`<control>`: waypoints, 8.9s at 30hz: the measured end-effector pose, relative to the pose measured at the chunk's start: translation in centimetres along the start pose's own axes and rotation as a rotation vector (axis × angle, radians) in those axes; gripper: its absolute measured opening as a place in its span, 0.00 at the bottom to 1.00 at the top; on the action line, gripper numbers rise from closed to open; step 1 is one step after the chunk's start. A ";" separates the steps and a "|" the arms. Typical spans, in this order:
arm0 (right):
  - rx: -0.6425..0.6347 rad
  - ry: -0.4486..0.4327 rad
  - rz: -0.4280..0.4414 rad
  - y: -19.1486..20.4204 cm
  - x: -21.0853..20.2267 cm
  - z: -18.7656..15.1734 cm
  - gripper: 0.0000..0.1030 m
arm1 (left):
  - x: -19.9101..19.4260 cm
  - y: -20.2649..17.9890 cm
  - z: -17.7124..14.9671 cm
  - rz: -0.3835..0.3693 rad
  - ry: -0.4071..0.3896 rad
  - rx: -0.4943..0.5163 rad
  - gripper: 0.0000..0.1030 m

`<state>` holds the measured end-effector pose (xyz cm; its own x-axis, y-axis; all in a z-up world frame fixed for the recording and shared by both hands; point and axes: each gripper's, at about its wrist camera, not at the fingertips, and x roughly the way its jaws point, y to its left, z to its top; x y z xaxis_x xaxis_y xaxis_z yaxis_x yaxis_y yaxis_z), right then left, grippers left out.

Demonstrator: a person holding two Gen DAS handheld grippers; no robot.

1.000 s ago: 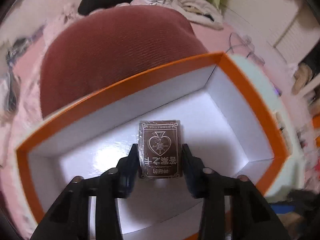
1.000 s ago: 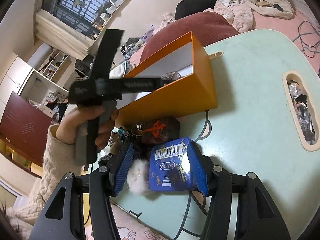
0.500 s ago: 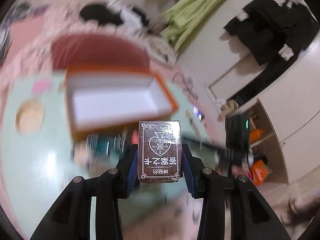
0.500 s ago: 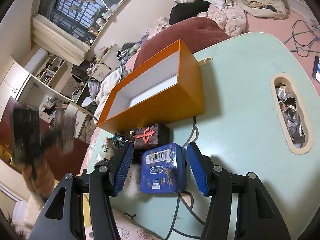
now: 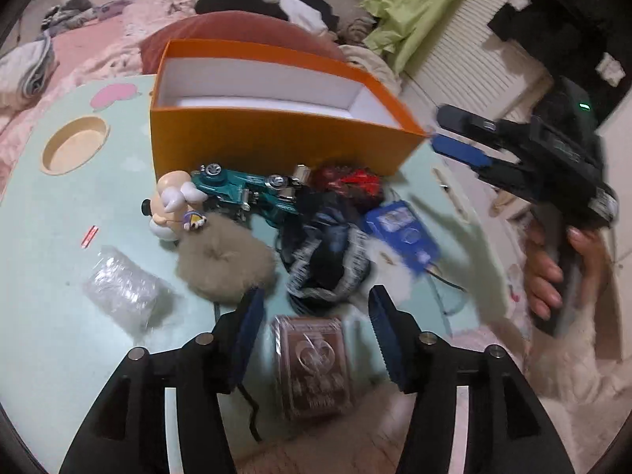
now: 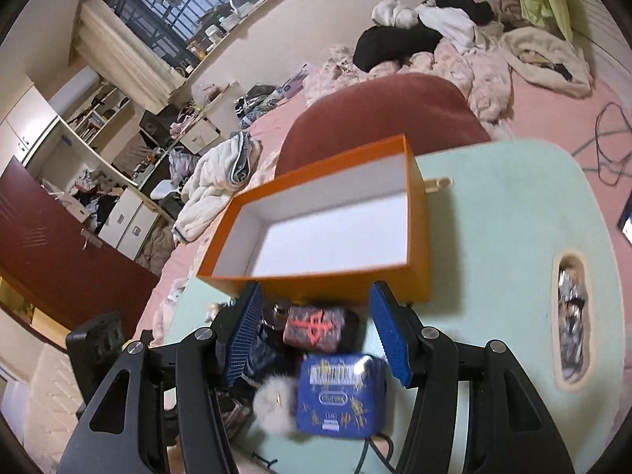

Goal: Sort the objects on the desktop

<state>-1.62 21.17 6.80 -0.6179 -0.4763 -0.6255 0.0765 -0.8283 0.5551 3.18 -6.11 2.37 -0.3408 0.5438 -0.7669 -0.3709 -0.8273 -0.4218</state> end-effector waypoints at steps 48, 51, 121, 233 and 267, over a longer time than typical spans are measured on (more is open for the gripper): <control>-0.264 0.014 -0.584 5.2 7.2 4.4 0.73 | 0.6 2.9 15.0 0.281 -0.191 -0.049 0.82; -0.263 0.014 -0.559 5.6 6.8 4.0 0.73 | -0.4 2.4 14.2 0.275 -0.211 -0.036 0.82; -0.332 0.069 -0.475 3.4 1.7 -13.3 1.00 | -3.0 7.1 -2.2 0.364 -0.255 -0.004 0.61; -0.372 0.051 -0.426 3.5 1.3 -13.4 1.00 | -1.9 1.3 -6.0 0.317 -0.376 0.190 0.88; -0.418 0.093 -0.244 7.1 4.5 -10.8 0.35 | -2.9 -0.5 -4.8 0.142 -0.377 0.137 0.38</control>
<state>4.55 9.93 2.00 -0.5858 -0.2625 -0.7668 0.2575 -0.9574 0.1311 8.48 -7.99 2.52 -0.6796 0.4600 -0.5714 -0.4002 -0.8853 -0.2367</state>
